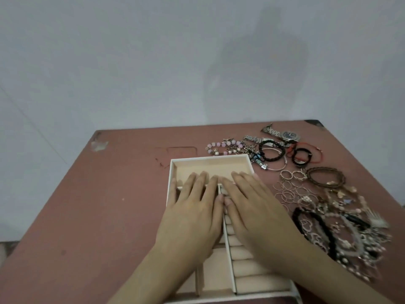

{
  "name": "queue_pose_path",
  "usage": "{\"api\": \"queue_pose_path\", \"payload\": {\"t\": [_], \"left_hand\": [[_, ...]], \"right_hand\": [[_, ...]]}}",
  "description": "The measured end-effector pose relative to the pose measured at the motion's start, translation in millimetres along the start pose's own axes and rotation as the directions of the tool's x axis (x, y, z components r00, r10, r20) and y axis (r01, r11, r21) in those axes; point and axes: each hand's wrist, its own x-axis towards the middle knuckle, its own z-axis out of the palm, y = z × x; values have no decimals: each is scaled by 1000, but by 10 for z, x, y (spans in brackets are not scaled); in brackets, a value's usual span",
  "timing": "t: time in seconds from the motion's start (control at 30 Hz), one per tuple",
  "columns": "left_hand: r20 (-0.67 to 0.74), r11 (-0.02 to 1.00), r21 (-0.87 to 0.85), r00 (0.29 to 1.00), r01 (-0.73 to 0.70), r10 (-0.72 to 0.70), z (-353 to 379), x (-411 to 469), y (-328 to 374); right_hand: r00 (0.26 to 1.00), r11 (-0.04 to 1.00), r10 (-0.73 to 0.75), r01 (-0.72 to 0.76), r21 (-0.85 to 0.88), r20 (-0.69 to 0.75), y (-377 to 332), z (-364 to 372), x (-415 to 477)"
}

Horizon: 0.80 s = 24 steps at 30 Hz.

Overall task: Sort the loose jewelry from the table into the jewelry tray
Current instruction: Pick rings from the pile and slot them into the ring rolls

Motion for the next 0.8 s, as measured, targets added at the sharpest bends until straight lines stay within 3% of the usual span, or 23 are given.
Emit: {"api": "queue_pose_path", "payload": {"t": [0.1,0.23,0.4,0.5,0.6,0.67,0.8], "left_hand": [[-83,984,124,987,-128,139,26,-12,-24],[-119,969,183,975,-163,187,15,-1,-48],[-55,977,158,987,-142,152,-52,17,-46],[53,999,-6,998,-43,43,-97,72,1],[98,979,-188,993,78,-60,-115,229,34],[68,952,-291,995,93,-76,-189,350,124],[-29,910,-415,999,9,-23,-215,488,239]], "right_hand": [[999,1000,-16,15,-4,-41,20,49,13],[992,998,-49,52,23,-117,48,85,1],[989,997,-55,47,60,139,18,-92,67],[992,974,-93,74,212,84,101,-183,77],[997,928,0,30,372,-81,316,-329,101],[980,940,126,-68,333,-153,536,-424,131],[960,950,266,-246,192,-90,866,-536,128]]}}
